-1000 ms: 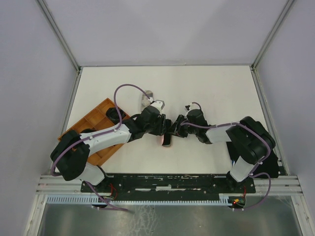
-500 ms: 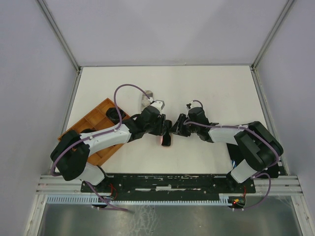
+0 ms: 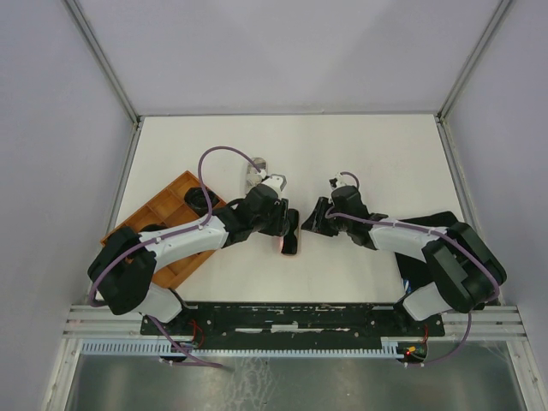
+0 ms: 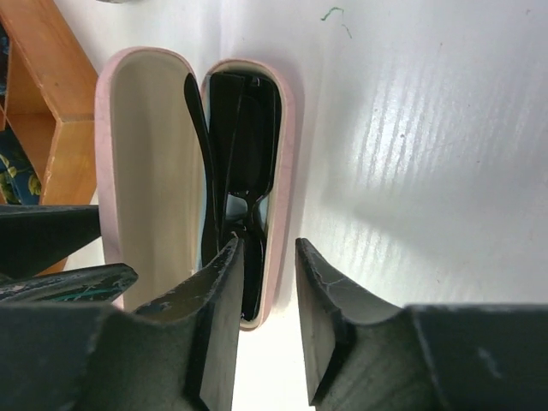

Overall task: Organize the sunglasses
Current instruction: Place the sunglasses in the sunglasses case.

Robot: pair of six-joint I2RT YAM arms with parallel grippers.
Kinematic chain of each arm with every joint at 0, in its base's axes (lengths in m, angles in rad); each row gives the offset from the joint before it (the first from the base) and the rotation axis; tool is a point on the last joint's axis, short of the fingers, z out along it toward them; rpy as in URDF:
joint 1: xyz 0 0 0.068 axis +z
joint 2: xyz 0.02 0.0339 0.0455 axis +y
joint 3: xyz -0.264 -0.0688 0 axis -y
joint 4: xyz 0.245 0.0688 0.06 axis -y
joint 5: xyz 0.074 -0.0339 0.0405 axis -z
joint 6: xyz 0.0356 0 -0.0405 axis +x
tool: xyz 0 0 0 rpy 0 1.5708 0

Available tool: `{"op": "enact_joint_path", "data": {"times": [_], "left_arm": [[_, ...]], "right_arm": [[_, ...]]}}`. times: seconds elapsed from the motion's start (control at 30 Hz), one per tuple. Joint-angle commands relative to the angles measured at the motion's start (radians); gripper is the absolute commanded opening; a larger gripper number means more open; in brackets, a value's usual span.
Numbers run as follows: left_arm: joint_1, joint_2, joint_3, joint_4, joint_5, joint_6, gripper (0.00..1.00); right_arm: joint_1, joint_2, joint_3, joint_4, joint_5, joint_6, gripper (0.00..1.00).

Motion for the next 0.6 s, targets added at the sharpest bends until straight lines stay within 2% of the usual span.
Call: {"op": "enact_joint_path", "data": {"times": [0.0, 0.27, 0.57], "left_arm": [[-0.001, -0.01, 0.02, 0.045, 0.003, -0.025, 0.49], [-0.002, -0.006, 0.017, 0.049, 0.009, -0.027, 0.43], [-0.003, 0.005, 0.016, 0.05, 0.013, -0.028, 0.33]], "right_arm": [[0.002, -0.008, 0.021, -0.003, 0.023, -0.026, 0.34], [0.002, 0.042, 0.044, 0.001, -0.001, -0.013, 0.21], [0.002, 0.113, 0.093, -0.021, -0.038, -0.022, 0.2]]}}
